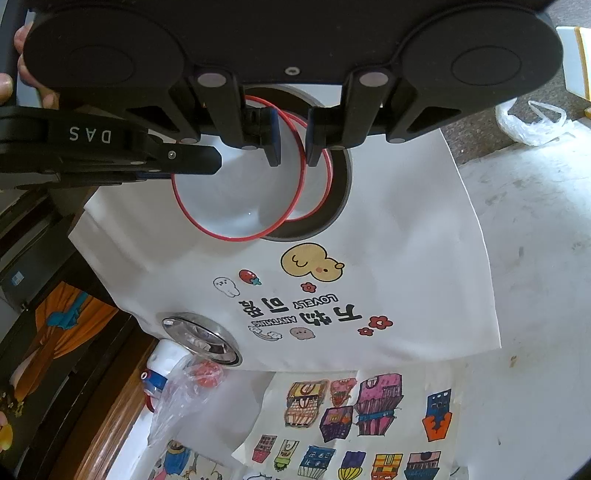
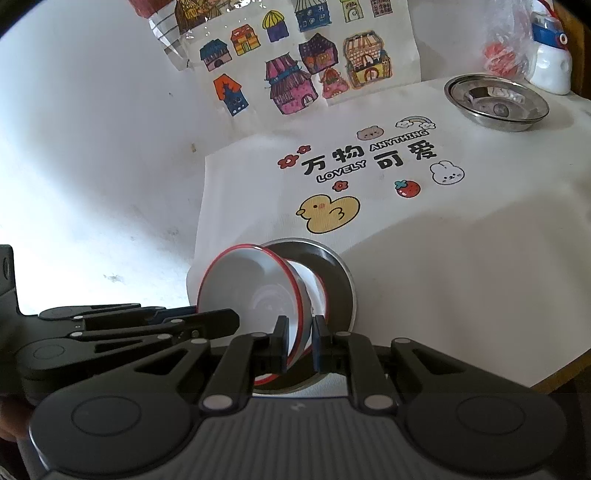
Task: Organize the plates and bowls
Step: 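Lower the smaller white bowl into the nested white bowl, open right gripper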
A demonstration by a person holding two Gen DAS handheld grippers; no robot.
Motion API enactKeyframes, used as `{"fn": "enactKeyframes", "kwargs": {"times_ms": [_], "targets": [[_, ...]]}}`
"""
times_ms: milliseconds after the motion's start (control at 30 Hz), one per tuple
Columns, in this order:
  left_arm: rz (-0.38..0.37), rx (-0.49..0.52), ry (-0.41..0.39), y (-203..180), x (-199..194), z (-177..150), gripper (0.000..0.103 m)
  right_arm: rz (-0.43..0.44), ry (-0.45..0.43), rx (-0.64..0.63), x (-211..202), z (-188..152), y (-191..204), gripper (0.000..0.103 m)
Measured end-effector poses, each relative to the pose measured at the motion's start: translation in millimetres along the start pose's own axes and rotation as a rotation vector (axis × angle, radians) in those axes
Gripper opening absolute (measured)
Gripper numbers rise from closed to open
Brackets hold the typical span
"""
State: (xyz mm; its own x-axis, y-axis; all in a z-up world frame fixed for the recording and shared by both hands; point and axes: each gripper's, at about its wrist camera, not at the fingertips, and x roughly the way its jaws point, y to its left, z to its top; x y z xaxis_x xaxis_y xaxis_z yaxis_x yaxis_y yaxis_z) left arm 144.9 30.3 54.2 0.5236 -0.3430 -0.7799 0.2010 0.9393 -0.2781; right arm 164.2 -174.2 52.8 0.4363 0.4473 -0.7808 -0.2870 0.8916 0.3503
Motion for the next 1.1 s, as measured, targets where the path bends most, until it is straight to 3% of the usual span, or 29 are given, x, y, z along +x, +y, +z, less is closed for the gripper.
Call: {"fn": "enactKeyframes", "kwargs": {"times_ms": [1100], "targets": [[0.046,0.097,0.054,-12.8,18.5,7.6,0.015,-0.033,0.072,-0.005,17.7,13.5,-7.4,0.016]]}}
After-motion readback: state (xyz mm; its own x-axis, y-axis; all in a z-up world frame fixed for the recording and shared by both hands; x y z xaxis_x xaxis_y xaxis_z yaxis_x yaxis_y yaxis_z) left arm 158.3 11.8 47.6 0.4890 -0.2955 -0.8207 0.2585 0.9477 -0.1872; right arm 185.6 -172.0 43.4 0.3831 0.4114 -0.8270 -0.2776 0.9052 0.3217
